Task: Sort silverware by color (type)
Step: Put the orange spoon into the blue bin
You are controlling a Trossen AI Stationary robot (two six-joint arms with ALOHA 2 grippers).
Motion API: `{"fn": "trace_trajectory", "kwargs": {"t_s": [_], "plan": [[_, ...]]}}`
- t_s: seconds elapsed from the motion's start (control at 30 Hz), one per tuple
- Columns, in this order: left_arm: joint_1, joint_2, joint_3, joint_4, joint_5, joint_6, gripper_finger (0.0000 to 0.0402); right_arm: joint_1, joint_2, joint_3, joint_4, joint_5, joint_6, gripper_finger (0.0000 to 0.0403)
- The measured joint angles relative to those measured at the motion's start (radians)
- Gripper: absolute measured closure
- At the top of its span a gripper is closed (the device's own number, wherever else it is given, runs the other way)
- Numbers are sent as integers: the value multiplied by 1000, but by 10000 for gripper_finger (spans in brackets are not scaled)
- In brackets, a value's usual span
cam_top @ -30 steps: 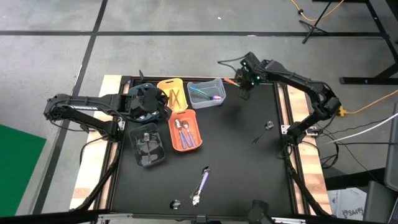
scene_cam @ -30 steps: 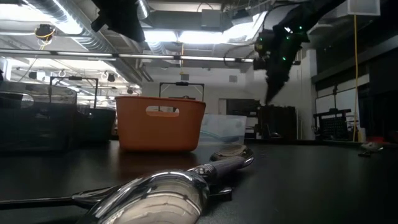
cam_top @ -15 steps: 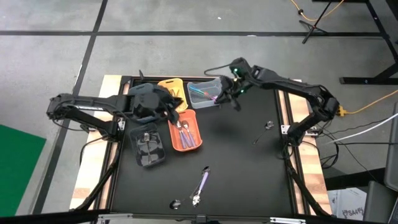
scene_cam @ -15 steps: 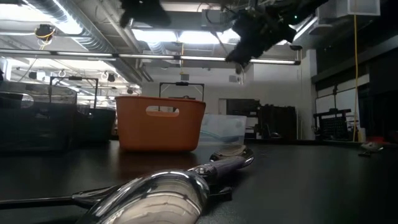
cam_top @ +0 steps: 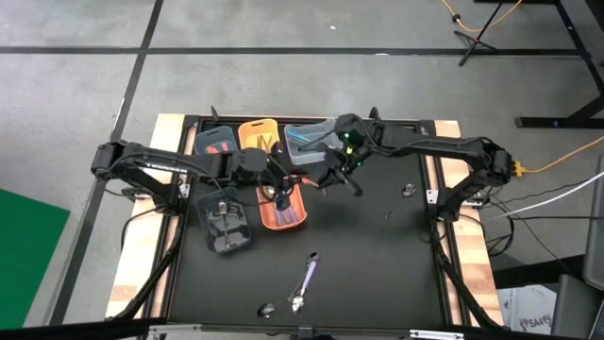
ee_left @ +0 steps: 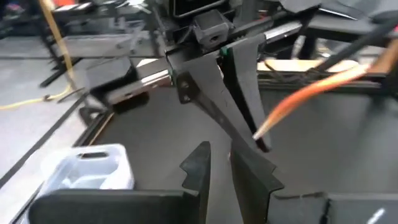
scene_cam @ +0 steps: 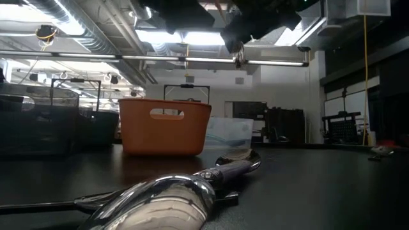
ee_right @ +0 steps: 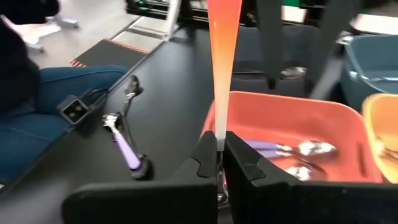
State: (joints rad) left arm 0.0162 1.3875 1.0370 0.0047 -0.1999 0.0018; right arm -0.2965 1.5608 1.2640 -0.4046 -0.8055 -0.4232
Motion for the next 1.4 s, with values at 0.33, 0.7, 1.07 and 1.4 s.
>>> {"fn": "trace_trajectory", "kwargs": {"t_s": [0.33, 0.7, 1.07, 1.4], "plan": [[0, 13, 0, 63, 213, 88, 344, 77, 0, 0, 30, 0, -1, 402], [0, 13, 0, 78, 302, 116, 344, 87, 0, 0, 112, -133, -1, 402], [-8, 13, 0, 134, 350, 118, 344, 88, 0, 0, 126, -104, -2, 402], [-54, 13, 0, 167, 314, 219, 344, 88, 0, 0, 126, -78, -2, 402]]}}
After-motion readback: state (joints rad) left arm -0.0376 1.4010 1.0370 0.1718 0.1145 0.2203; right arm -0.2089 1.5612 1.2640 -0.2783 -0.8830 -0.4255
